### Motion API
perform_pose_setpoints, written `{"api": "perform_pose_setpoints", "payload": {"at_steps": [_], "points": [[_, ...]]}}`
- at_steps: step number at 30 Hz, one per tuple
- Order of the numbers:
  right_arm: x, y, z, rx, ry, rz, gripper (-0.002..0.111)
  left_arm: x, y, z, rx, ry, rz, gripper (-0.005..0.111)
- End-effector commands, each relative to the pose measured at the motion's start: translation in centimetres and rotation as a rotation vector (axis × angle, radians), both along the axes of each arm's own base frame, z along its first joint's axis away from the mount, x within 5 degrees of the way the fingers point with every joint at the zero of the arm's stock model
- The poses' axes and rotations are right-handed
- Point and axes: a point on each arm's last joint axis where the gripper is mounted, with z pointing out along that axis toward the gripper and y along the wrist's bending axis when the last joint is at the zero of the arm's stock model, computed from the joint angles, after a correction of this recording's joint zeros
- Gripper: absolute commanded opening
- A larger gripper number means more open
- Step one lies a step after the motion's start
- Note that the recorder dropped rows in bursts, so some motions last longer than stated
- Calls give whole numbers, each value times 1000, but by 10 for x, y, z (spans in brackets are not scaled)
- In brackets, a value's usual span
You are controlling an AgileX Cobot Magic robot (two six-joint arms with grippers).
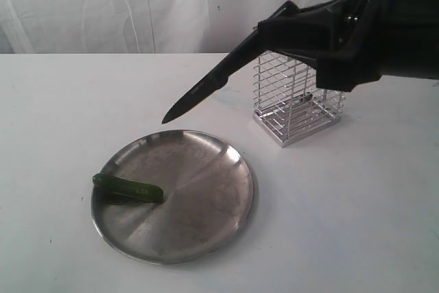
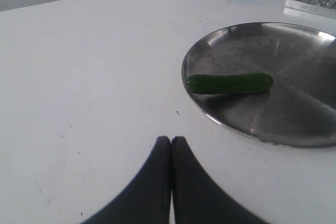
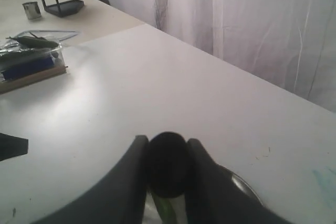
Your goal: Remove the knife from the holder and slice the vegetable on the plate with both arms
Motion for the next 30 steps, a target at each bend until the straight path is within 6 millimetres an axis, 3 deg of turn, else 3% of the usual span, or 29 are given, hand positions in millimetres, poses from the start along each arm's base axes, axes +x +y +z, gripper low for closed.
{"api": "perform_pose_setpoints", "payload": {"at_steps": [1, 5, 6, 9, 10, 22, 27, 30], "points": [[-2, -1, 4, 47, 11, -1, 0, 0, 0, -2, -8, 6, 4, 0], [-3, 0, 4, 53, 13, 4, 0, 1, 0, 2, 16, -39, 2, 0], [-2, 0, 5, 60, 15, 3, 0, 2, 0, 7, -81, -86, 17, 0], [-2, 0, 8, 106, 18, -6, 0, 4, -1, 25, -626, -166, 96, 0], [-1, 0, 9, 113, 7, -10, 0, 4, 1, 29, -687, -200, 107, 0], [-1, 0, 11, 129, -21, -1, 0, 4, 2, 32, -727, -225, 114, 0], [-1, 0, 11, 129, -21, -1, 0, 2, 8, 51, -785, -404, 107, 0], [-1, 0, 11, 129, -21, -1, 0, -9, 3, 93, -692, -512, 7, 0]]}}
